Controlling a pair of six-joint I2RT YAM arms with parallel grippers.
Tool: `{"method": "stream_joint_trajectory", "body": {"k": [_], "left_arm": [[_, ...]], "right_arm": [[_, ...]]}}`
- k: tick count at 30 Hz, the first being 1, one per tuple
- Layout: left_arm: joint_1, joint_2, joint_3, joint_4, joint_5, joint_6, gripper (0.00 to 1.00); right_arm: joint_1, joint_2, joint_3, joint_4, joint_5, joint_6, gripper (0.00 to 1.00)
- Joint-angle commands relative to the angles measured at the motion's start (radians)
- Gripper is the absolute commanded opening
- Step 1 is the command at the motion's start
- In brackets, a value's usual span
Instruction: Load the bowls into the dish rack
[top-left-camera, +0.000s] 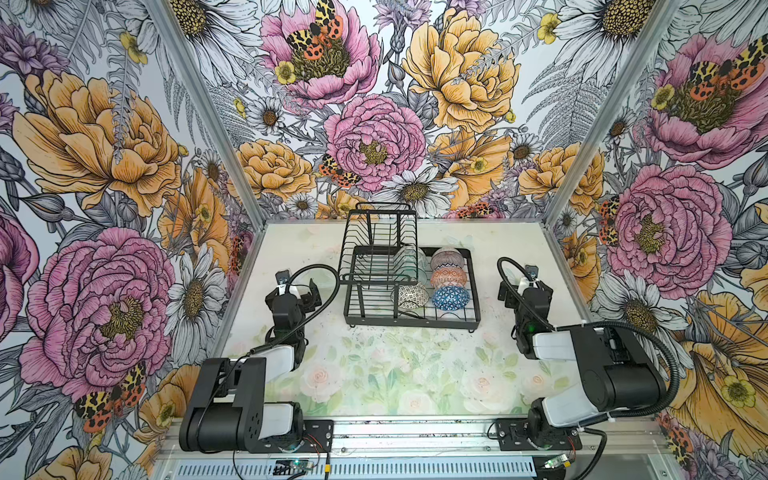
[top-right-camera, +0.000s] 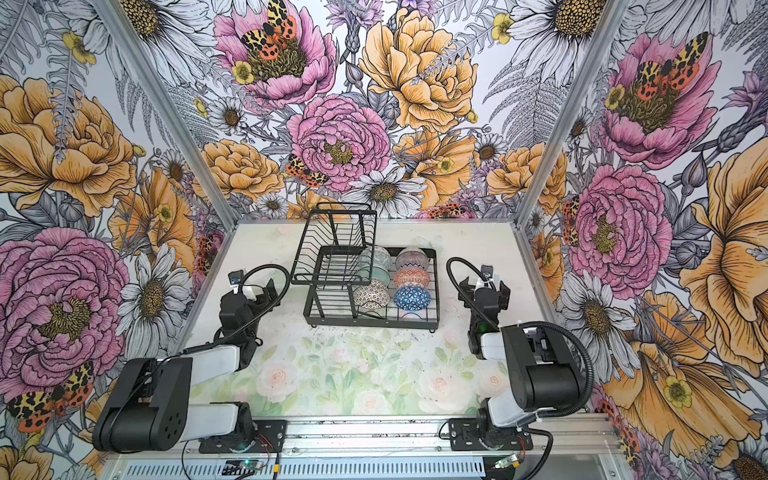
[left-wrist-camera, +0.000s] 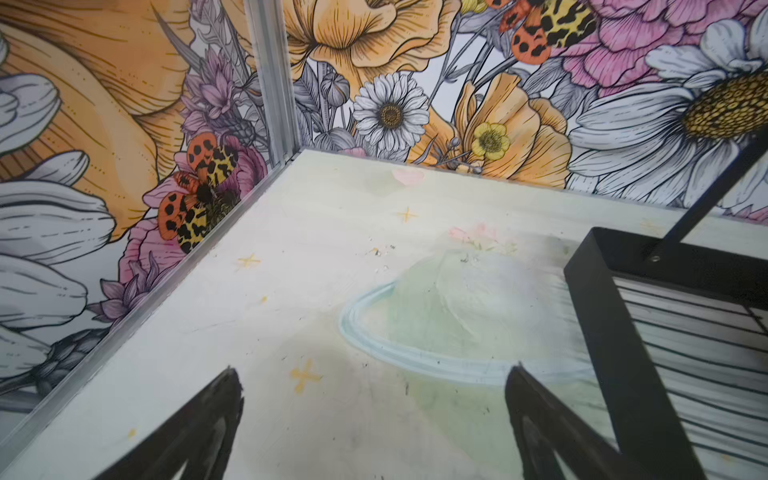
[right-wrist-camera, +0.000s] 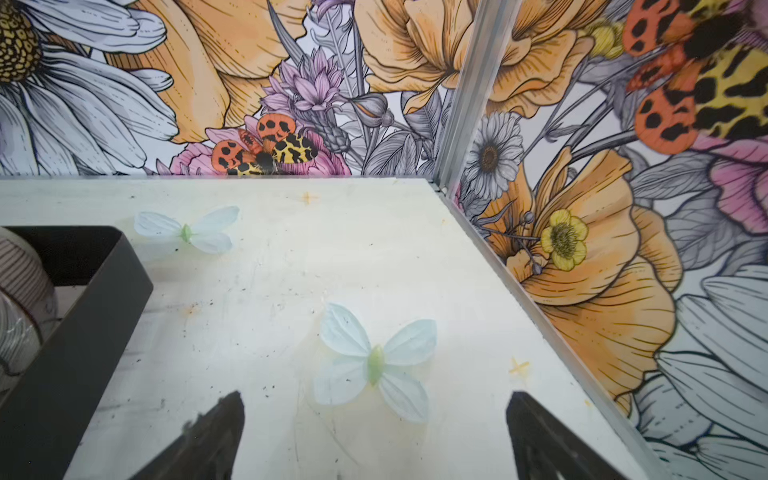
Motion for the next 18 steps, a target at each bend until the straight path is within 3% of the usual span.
{"method": "stream_joint_trajectory", "body": {"k": [1, 2, 4, 6, 18], "left_arm": [[0.025, 0.146, -0.019, 0.290, 0.082, 0.024, 0.99], [0.037, 0.211, 0.004, 0.315, 0.098, 0.015, 0.99], [0.048, 0.177, 0.082, 0.094, 0.138, 0.016, 0.99], [0.025, 0.207, 0.069, 0.177, 0.105, 0.038, 0.99], [-0.006, 0.200, 0.072, 0.158, 0.048, 0.056, 0.99]], "right_arm": [[-0.014, 0.000, 0.031, -0.012, -0.128, 0.031, 0.99], [-0.020, 0.012, 0.037, -0.004, -0.141, 0.030, 1.00], [-0.024, 0.008, 0.041, -0.024, -0.143, 0.035, 1.00], [-0.025, 0.006, 0.040, -0.024, -0.144, 0.038, 0.99], [-0.026, 0.007, 0.039, -0.021, -0.145, 0.037, 1.00]]}}
